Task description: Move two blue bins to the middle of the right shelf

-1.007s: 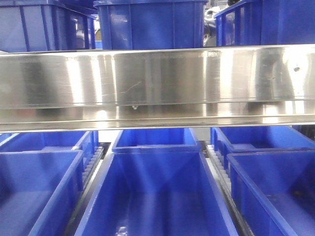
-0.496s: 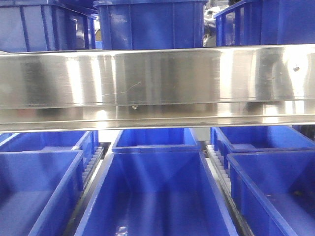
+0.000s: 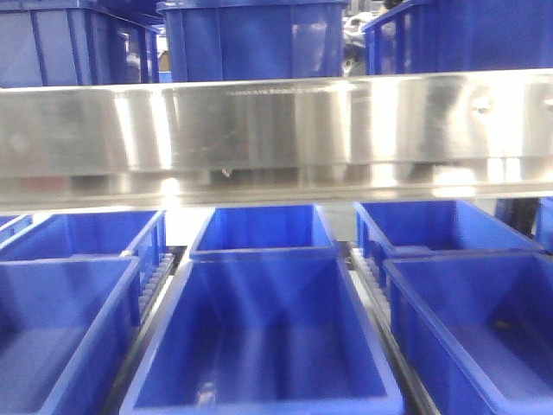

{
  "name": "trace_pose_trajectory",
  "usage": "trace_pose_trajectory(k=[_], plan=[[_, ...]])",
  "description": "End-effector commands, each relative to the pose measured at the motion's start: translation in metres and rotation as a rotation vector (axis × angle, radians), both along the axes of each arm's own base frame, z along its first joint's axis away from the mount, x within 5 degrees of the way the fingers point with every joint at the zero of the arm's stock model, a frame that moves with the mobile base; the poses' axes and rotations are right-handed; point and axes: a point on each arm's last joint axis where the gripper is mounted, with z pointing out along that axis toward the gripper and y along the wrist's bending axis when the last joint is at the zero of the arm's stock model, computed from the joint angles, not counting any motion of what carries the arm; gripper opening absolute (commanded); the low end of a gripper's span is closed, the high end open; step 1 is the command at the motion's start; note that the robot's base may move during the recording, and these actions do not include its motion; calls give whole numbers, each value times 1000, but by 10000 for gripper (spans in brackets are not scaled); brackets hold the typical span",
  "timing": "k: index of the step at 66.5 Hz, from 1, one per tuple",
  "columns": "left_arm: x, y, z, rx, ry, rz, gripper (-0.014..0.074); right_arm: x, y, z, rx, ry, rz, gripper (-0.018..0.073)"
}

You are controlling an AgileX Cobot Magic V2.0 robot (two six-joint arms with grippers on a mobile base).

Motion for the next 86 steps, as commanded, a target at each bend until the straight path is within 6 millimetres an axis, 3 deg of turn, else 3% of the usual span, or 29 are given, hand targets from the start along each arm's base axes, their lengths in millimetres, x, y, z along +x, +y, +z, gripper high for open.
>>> trace_pose_trajectory(k=[1, 23, 86], plan=[[-15, -11, 23, -122, -97, -98, -111, 6, 6, 10, 93, -89, 4, -154], [-6, -12, 29, -171, -196, -72, -111, 20, 11, -2, 87, -71, 1, -154], [-5, -12, 32, -186, -227, -65, -111, 20, 11, -2, 89, -75, 0, -154]])
